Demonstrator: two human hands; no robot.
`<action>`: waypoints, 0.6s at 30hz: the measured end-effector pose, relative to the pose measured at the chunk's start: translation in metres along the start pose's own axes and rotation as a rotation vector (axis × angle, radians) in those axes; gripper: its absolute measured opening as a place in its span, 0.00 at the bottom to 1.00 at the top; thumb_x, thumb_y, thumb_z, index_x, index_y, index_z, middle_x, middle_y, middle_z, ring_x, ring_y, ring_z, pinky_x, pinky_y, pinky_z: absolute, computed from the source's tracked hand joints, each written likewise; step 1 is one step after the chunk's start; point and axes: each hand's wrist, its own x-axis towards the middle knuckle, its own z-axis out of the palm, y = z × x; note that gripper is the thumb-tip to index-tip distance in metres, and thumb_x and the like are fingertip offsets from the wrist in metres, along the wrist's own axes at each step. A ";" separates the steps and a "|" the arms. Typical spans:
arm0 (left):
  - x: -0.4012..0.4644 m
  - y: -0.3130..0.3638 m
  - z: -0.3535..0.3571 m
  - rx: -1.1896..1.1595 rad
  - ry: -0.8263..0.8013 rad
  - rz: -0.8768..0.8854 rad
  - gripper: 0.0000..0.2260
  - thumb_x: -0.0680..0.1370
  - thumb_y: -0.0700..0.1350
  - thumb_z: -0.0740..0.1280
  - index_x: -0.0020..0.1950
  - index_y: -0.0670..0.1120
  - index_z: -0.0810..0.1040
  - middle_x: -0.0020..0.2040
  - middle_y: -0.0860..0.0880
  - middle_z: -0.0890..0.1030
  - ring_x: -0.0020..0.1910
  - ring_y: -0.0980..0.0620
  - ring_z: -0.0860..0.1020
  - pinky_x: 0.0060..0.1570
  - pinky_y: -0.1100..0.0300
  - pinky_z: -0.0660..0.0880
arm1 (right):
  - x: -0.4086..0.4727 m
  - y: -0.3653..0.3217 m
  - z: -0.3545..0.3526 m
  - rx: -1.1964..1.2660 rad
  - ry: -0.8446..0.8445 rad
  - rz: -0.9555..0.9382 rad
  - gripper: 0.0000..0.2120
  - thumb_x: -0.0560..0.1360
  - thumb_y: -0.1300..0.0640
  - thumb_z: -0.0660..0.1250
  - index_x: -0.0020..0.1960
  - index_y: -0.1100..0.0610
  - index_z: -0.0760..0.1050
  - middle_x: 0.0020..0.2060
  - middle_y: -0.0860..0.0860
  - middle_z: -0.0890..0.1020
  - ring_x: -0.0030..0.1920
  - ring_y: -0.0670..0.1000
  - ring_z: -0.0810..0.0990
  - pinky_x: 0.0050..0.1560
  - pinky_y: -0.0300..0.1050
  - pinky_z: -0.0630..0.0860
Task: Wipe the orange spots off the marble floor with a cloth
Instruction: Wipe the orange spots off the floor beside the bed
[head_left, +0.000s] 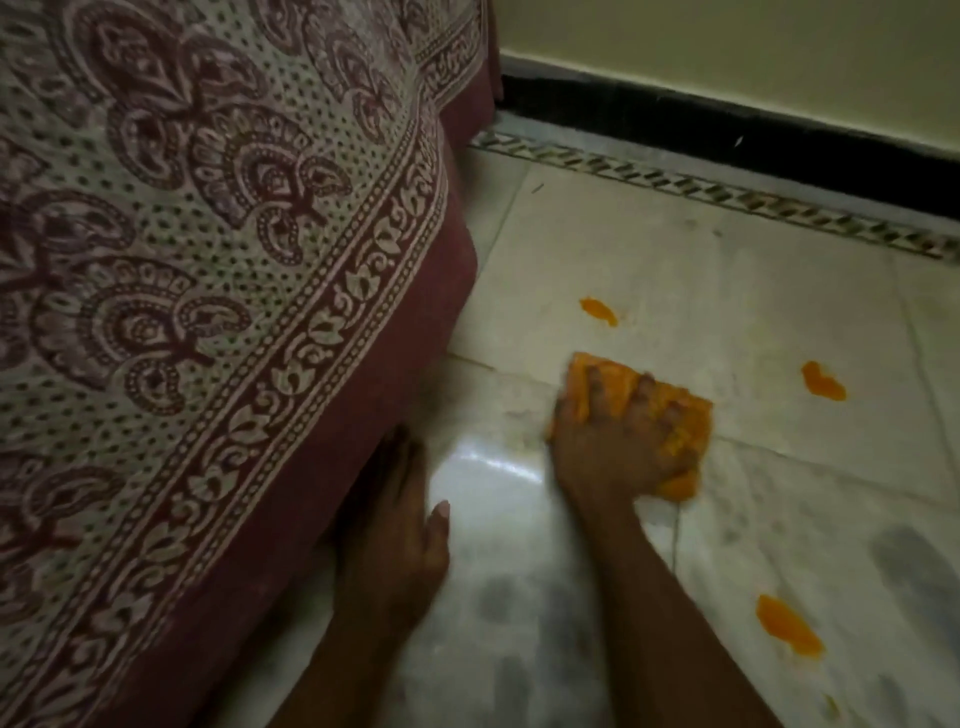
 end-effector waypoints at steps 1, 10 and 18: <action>-0.002 0.000 0.000 0.000 -0.009 0.021 0.31 0.81 0.57 0.54 0.83 0.47 0.60 0.83 0.48 0.61 0.82 0.49 0.60 0.79 0.44 0.61 | -0.004 -0.019 0.012 -0.026 0.015 -0.096 0.29 0.77 0.30 0.49 0.76 0.32 0.67 0.82 0.52 0.62 0.82 0.65 0.54 0.76 0.76 0.48; 0.002 0.001 -0.014 -0.095 -0.051 0.187 0.28 0.80 0.50 0.58 0.81 0.43 0.65 0.82 0.47 0.62 0.82 0.51 0.61 0.79 0.51 0.58 | -0.052 0.051 -0.025 -0.109 0.044 -0.149 0.26 0.78 0.33 0.59 0.75 0.33 0.70 0.80 0.53 0.67 0.81 0.64 0.61 0.72 0.73 0.57; -0.001 0.000 -0.015 -0.127 -0.044 0.143 0.28 0.80 0.51 0.58 0.80 0.45 0.66 0.83 0.50 0.62 0.81 0.52 0.63 0.79 0.55 0.57 | -0.052 -0.009 0.004 -0.135 -0.154 -0.558 0.26 0.78 0.29 0.53 0.75 0.30 0.66 0.82 0.49 0.63 0.81 0.63 0.60 0.74 0.74 0.53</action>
